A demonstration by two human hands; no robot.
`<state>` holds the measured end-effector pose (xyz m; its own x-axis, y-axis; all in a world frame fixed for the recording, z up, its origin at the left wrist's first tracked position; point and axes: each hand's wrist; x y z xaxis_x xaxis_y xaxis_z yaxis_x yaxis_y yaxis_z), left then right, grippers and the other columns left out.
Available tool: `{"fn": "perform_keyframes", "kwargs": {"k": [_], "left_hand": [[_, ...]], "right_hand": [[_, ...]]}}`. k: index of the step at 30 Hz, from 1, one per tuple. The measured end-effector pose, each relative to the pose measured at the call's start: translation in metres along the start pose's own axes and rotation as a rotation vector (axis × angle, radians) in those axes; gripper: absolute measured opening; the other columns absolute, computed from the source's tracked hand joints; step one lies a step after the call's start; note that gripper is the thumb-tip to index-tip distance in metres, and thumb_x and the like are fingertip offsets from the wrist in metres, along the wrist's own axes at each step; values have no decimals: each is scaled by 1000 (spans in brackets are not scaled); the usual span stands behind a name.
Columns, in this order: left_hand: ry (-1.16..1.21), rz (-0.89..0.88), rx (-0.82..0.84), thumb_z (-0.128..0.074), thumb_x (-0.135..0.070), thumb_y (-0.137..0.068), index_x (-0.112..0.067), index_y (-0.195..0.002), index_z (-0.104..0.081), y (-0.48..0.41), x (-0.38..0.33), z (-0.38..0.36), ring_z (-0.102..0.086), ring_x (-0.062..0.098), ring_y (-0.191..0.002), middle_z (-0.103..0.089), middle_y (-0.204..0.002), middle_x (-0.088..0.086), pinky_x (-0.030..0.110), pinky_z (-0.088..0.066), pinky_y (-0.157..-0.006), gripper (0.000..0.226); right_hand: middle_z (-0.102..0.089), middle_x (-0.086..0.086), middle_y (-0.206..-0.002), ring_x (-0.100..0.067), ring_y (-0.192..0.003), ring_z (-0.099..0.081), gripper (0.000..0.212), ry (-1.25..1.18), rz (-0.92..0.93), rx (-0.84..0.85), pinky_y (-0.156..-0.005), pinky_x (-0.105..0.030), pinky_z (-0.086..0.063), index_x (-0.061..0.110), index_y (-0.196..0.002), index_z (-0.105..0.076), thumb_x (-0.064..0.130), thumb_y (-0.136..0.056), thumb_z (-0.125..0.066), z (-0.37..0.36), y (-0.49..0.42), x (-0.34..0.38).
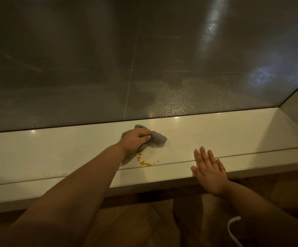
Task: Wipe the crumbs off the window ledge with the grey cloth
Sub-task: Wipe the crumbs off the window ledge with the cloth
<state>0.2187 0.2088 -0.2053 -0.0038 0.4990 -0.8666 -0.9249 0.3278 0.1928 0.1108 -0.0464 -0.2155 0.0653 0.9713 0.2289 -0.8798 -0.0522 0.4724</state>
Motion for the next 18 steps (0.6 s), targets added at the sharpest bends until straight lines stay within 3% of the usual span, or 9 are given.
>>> {"fn": "perform_keyframes", "kwargs": {"k": [4, 8, 10, 16, 18], "left_hand": [[-54, 33, 99, -51, -18, -95, -14, -116, -66, 12, 2, -2, -56, 20, -110, -62, -120, 5, 35, -46, -101, 26], [-126, 92, 198, -48, -18, -96, -7, -110, -66, 13, -15, 8, -55, 18, -95, -59, -104, 6, 29, -46, -84, 26], [-170, 95, 241, -48, -20, -96, -7, -110, -66, 8, -25, 17, -55, 18, -93, -61, -102, 7, 29, -45, -83, 27], [-119, 21, 142, -48, -20, -97, -11, -99, -66, -7, -45, 28, -55, 12, -80, -62, -89, 4, 23, -43, -72, 21], [-93, -26, 94, -46, -20, -98, -5, -105, -65, -14, -51, 25, -54, 15, -83, -60, -95, 9, 26, -42, -77, 26]], "right_hand": [[37, 4, -147, -16, -140, 30, 59, 0, -7, 3, -115, -39, 14, 24, -145, 23, 42, -100, -11, 0, 1, 1], [30, 2, -154, -18, -142, 27, 59, -2, -14, -19, -115, -39, 13, 24, -146, 20, 42, -100, -12, 0, 2, 1], [29, 1, -154, -18, -142, 27, 59, -3, -12, -26, -115, -39, 13, 24, -146, 20, 41, -100, -12, 0, 3, 2], [28, 1, -155, -19, -142, 26, 58, -3, -4, -45, -115, -39, 13, 24, -147, 19, 41, -100, -12, 0, 3, 2], [28, 1, -155, -19, -142, 26, 58, -3, -1, -46, -115, -39, 13, 24, -147, 19, 41, -100, -12, -1, 3, 1]]}}
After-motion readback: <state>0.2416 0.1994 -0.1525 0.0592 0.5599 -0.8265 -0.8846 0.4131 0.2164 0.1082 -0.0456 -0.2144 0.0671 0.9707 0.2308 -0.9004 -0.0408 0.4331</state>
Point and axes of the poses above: each hand's wrist, its own y-axis away from the middle knuckle, its own z-axis out of the back of the hand, x = y × z
